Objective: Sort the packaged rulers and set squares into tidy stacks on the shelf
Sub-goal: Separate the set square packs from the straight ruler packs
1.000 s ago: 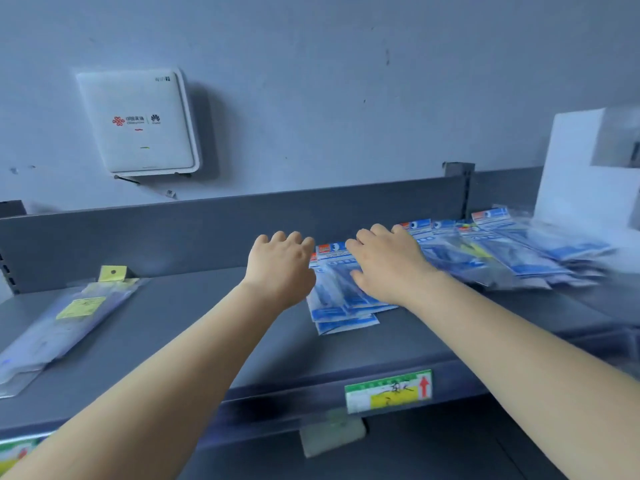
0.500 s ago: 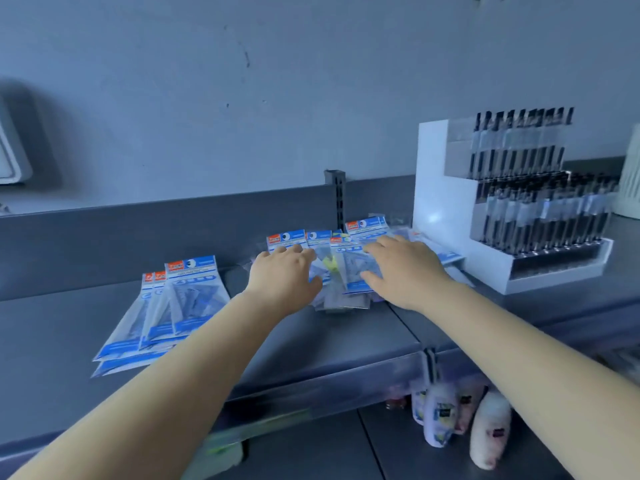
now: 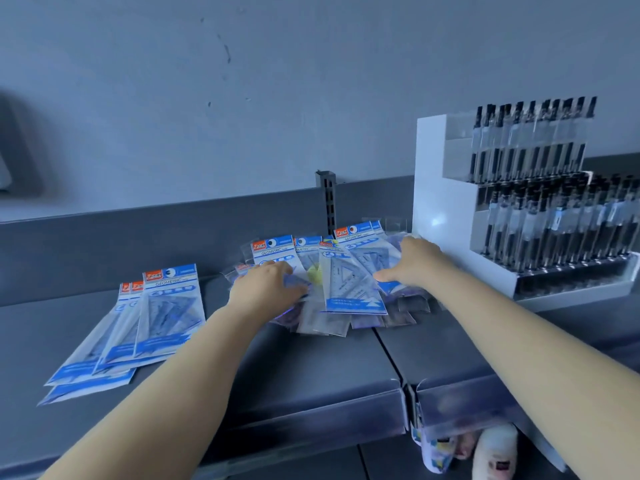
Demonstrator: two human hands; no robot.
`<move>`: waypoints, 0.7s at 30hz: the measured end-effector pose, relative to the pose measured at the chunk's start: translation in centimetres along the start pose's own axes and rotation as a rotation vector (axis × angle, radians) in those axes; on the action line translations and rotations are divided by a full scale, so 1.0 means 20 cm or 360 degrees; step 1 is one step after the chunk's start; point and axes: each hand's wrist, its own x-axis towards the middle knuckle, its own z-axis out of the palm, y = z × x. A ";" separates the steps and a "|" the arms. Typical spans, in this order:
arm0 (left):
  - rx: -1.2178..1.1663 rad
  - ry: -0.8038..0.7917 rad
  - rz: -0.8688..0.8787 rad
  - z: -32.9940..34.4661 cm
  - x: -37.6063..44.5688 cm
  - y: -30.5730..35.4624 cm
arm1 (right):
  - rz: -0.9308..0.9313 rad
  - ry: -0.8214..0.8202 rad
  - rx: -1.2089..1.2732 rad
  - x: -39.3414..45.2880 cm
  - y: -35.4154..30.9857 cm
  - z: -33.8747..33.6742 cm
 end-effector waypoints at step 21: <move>-0.0277 -0.0103 -0.0687 -0.04 -0.03 -0.26 | 0.0125 -0.0137 0.2030 -0.12 -0.24 0.01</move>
